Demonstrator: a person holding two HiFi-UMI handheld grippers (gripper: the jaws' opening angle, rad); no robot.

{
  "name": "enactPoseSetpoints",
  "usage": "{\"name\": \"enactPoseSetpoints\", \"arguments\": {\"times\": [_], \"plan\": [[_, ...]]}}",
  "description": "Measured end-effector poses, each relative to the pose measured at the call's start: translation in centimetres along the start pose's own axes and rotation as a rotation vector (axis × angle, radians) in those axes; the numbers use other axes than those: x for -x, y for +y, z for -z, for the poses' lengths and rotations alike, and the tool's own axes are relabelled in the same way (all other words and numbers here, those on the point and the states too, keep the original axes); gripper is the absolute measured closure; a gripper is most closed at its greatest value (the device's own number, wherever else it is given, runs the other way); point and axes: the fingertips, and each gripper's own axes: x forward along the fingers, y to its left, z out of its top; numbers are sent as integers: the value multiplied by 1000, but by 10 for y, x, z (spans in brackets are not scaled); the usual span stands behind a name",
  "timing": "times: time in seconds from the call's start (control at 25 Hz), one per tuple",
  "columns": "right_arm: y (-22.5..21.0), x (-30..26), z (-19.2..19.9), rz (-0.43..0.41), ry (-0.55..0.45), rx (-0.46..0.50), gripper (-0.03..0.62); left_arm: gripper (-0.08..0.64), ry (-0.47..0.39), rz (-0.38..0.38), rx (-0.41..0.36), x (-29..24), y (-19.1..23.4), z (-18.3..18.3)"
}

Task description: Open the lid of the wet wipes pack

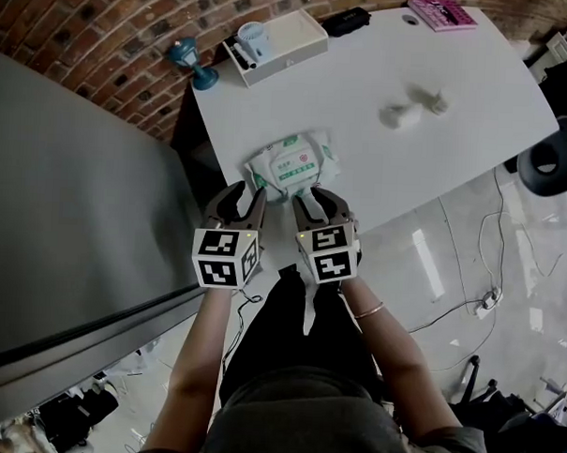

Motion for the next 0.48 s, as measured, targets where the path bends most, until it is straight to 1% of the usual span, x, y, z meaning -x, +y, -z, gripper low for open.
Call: {"name": "enactPoseSetpoints", "arguments": {"times": [0.32, 0.48], "plan": [[-5, -19, 7, 33, 41, 12, 449, 414, 21, 41, -59, -18, -4, -10], [-8, -23, 9, 48, 50, 27, 446, 414, 30, 73, -69, -24, -9, -14]]}}
